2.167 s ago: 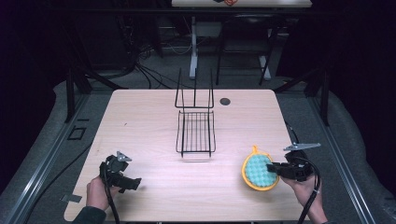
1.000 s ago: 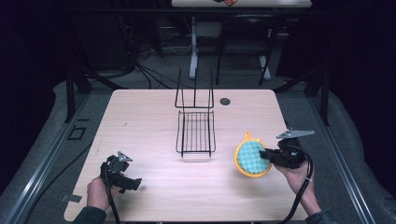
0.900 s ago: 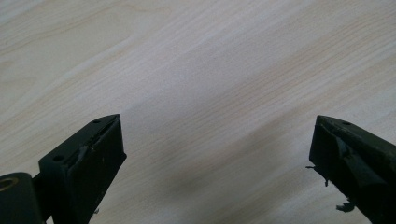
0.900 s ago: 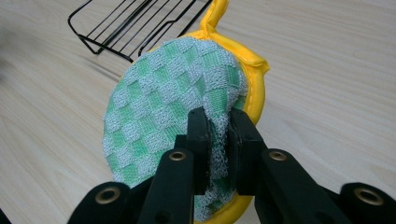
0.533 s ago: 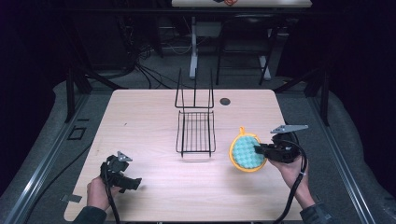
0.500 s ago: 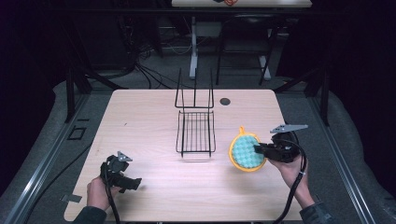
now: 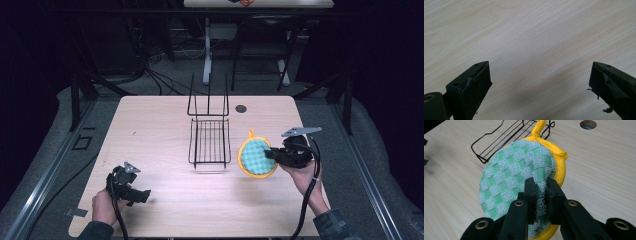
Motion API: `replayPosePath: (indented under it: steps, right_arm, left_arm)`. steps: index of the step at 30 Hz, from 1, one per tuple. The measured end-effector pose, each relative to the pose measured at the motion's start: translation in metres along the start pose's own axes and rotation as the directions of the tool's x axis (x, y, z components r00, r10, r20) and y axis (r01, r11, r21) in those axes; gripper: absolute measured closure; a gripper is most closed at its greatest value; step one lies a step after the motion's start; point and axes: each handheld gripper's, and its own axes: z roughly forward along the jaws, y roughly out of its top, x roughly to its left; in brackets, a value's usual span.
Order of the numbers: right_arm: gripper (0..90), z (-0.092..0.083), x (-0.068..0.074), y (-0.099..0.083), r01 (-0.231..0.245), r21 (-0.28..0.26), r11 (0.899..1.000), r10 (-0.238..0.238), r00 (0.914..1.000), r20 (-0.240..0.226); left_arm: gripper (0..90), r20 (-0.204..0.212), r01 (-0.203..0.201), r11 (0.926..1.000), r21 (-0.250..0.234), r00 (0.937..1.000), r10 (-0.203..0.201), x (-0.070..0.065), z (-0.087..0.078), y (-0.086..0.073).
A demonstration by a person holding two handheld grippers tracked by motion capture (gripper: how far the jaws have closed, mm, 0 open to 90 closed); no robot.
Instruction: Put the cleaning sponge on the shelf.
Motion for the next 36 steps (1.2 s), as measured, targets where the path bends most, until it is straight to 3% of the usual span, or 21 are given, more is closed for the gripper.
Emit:
replayPosePath:
  steps: [36]
  right_arm:
    - [80.8, 0.029, 0.019, 0.034, 0.043, 0.002, 0.999, -0.043, 0.9988, -0.025]
  left_arm:
    - [4.1, 0.003, -0.011, 0.9998, -0.018, 0.9999, 0.011, -0.001, -0.001, 0.002]
